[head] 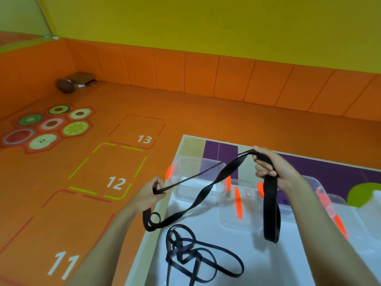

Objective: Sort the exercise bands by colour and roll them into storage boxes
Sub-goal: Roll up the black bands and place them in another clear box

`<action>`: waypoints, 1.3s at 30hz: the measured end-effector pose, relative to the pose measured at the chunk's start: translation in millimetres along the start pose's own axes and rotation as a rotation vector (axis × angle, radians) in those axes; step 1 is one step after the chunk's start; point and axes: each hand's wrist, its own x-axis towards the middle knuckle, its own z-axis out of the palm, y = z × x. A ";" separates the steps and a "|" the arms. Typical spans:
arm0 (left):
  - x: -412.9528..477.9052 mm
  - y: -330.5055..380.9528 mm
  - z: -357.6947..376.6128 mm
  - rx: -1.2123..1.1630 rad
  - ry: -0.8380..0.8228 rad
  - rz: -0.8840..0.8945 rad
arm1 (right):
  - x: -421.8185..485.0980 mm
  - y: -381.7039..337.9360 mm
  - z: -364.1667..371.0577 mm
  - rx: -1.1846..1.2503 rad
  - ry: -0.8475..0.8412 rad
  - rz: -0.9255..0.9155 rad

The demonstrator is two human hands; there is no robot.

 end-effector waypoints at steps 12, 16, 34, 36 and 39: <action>2.7 -40.9 1.6 -0.014 0.218 -0.160 | -4.5 6.6 9.4 -0.052 0.020 0.014; 4.0 -38.6 1.7 -0.016 0.114 -0.126 | -5.3 5.9 14.9 0.001 -0.002 0.015; -9.6 174.2 29.6 -0.106 -0.159 0.518 | -9.7 5.8 82.6 -0.504 -0.271 -0.039; -6.1 171.8 28.5 -0.100 -0.149 0.492 | -10.8 3.3 81.0 -0.500 -0.277 -0.047; -5.9 167.4 31.4 -0.075 -0.148 0.490 | -10.6 1.2 78.1 -0.527 -0.281 -0.062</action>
